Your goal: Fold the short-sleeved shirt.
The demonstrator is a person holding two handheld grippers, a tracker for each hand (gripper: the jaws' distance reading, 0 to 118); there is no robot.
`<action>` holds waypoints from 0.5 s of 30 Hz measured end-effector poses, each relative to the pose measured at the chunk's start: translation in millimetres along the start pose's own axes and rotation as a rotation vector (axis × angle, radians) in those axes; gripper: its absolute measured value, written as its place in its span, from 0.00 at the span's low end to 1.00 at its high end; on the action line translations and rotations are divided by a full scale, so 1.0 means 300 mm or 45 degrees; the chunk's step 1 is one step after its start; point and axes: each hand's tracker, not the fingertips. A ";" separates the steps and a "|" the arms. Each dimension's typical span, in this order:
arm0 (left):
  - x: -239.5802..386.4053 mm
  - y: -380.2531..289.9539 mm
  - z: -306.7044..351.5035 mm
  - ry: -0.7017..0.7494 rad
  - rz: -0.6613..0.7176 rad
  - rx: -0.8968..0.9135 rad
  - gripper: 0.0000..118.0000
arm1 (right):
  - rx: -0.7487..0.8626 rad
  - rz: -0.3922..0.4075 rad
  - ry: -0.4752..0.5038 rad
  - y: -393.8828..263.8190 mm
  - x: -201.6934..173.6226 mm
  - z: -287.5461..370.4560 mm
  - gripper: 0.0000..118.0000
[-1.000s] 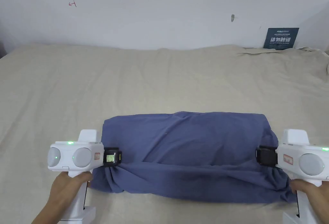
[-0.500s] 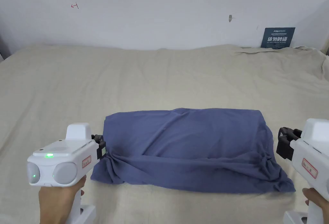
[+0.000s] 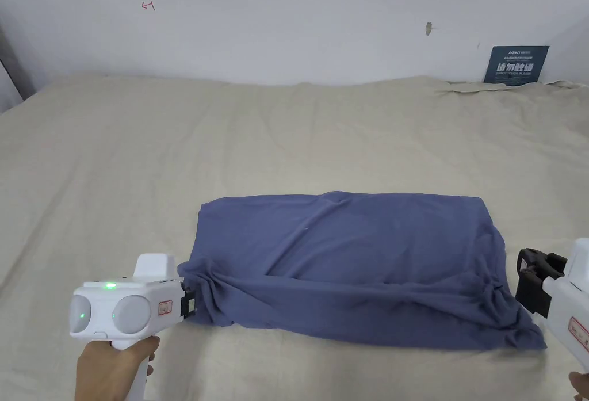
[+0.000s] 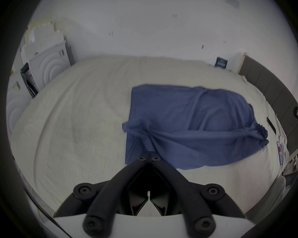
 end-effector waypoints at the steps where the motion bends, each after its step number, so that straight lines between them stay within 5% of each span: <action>1: -0.012 0.005 -0.027 0.010 0.008 -0.007 0.21 | -0.007 -0.004 -0.002 -0.004 0.000 -0.003 0.00; 3: -0.032 0.025 -0.079 0.051 0.018 -0.050 0.69 | -0.019 -0.003 -0.010 -0.009 0.013 -0.017 0.00; 5: -0.049 0.038 -0.126 0.084 0.039 -0.116 0.88 | -0.028 -0.011 -0.016 -0.014 0.018 -0.019 0.00; 13: -0.065 0.051 -0.271 0.165 0.008 -0.278 0.85 | -0.057 -0.037 -0.035 -0.021 0.049 -0.052 0.00; 15: -0.056 0.050 -0.291 0.175 -0.005 -0.308 0.72 | -0.066 -0.043 -0.040 -0.025 0.057 -0.058 0.00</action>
